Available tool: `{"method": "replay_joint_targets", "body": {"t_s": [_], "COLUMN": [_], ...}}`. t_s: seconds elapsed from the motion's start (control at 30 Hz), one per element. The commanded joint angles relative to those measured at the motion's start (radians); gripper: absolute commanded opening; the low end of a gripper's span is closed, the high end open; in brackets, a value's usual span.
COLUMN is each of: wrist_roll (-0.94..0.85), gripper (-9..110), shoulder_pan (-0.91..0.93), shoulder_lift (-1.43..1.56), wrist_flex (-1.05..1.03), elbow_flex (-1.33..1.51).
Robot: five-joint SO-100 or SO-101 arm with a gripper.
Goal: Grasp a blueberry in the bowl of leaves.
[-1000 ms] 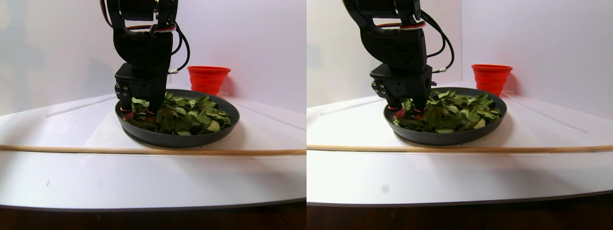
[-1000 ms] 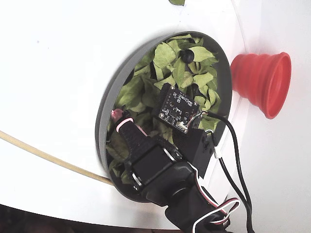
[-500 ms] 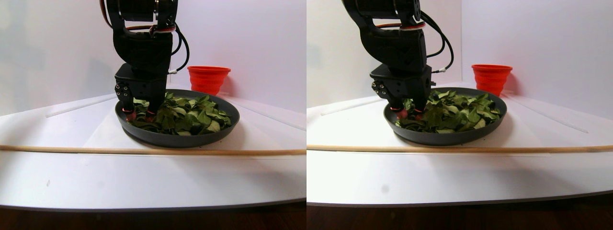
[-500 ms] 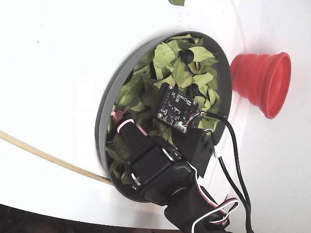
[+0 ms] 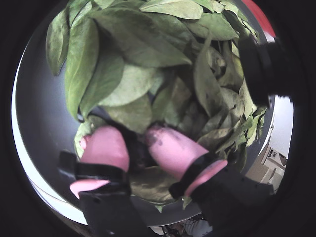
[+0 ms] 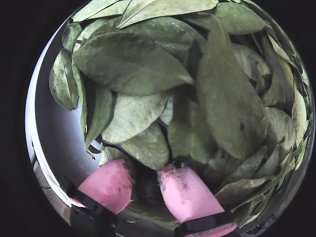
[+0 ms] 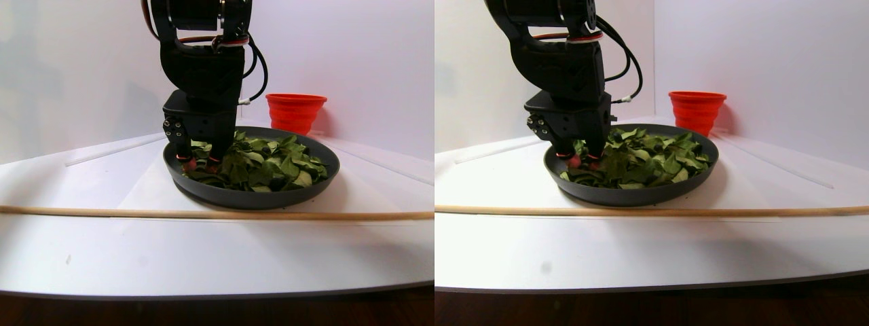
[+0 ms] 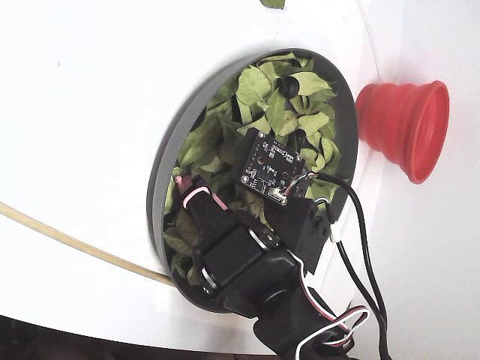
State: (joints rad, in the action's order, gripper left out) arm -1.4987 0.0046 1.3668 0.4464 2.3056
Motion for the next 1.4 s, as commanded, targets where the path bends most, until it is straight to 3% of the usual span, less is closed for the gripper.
{"method": "replay_joint_targets", "body": {"t_s": [0.0,1.37], "wrist_roll": [-0.009,-0.084], "gripper": [10,7], "shoulder_pan": [0.005,0.014], "shoulder_lift": [0.009,0.187], "wrist_flex": [0.008,-0.048], "elbow_flex": [0.002,0.009]}}
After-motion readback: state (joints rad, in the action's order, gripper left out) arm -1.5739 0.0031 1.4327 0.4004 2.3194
